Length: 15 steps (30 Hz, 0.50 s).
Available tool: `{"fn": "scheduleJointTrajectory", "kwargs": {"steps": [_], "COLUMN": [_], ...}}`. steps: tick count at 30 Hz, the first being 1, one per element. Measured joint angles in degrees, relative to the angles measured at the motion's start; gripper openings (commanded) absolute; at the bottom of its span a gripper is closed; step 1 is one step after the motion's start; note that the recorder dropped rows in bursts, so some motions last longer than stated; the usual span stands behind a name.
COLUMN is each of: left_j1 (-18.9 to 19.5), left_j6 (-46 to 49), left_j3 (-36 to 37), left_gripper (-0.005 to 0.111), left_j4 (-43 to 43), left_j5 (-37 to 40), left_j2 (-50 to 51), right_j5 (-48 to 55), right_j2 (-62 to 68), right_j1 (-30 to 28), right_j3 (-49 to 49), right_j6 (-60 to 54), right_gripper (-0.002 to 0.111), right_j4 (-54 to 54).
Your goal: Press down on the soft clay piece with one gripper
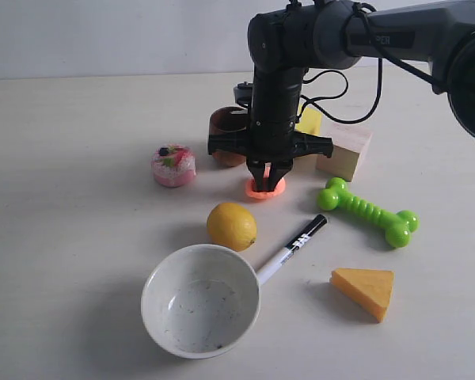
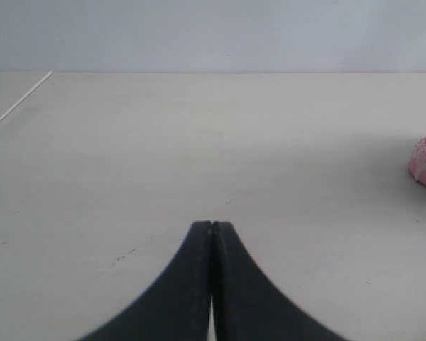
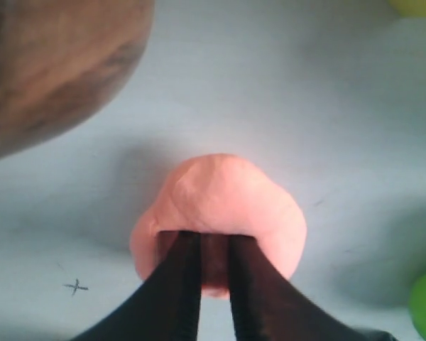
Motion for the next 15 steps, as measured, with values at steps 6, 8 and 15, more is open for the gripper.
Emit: {"fn": "scheduleJointTrajectory", "kwargs": {"steps": [6,8,15], "left_j1": [0.00,0.00,0.00], "left_j6": [0.00,0.00,0.00], "left_j3": [0.00,0.00,0.00], "left_gripper": [0.000,0.000,0.000], "left_j4": [0.00,0.00,0.00], "left_j5": [0.00,0.00,0.00], "left_j2": [0.00,0.00,0.00], "right_j5": [0.57,0.60,0.60], "right_j2": [0.00,0.00,0.00], "right_j1": [0.00,0.00,0.00], "right_j3": [0.00,0.00,0.00], "right_j6": [-1.06,-1.03,-1.13], "right_gripper": [0.000,0.000,0.000], "right_j4": [0.00,0.00,0.00]}}
